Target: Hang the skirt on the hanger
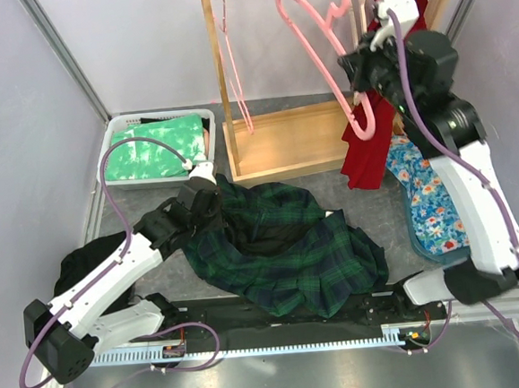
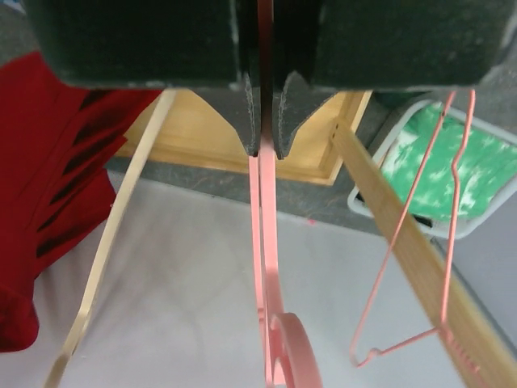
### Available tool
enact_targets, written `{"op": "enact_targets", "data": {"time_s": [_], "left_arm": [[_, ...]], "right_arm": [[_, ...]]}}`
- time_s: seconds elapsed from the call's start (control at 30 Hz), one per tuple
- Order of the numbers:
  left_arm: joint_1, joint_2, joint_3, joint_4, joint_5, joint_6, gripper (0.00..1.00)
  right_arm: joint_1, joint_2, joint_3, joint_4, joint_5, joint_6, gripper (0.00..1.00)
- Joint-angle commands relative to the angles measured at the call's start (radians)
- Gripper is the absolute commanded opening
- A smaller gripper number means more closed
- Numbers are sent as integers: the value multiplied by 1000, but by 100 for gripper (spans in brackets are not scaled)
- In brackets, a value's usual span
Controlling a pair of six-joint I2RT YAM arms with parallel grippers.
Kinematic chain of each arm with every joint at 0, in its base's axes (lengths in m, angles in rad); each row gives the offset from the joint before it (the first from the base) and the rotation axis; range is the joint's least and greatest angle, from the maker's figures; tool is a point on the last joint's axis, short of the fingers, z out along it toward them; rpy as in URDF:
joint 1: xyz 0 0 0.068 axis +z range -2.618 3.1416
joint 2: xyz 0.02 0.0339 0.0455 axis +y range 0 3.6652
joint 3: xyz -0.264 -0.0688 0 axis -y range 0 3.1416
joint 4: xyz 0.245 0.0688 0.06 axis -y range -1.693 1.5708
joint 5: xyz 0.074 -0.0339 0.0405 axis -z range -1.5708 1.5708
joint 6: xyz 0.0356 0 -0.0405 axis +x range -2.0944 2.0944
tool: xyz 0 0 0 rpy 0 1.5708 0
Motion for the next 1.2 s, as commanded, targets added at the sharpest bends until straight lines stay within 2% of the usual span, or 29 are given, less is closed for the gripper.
{"op": "enact_targets", "data": {"time_s": [0.0,0.23,0.27,0.5,0.77,1.17], "left_arm": [[7,19,65,38,-37,30,2],[9,56,90,33,-92,27,2],[10,59,96,30,-97,27,2],[12,93,136,20,-117,38,2],[12,93,148,-2,-88,52,2],[12,113,180,-17,-69,59,2]], "right_arm": [[1,-163,-198,-39,-105,30,0],[7,-487,-540,-176,-236,112,0],[7,-517,-600,-191,-293,116,0],[7,-747,-751,-303,-542,114,0],[7,-778,-757,-399,-619,88,0],[7,-798,-889,-371,-694,80,0]]}}
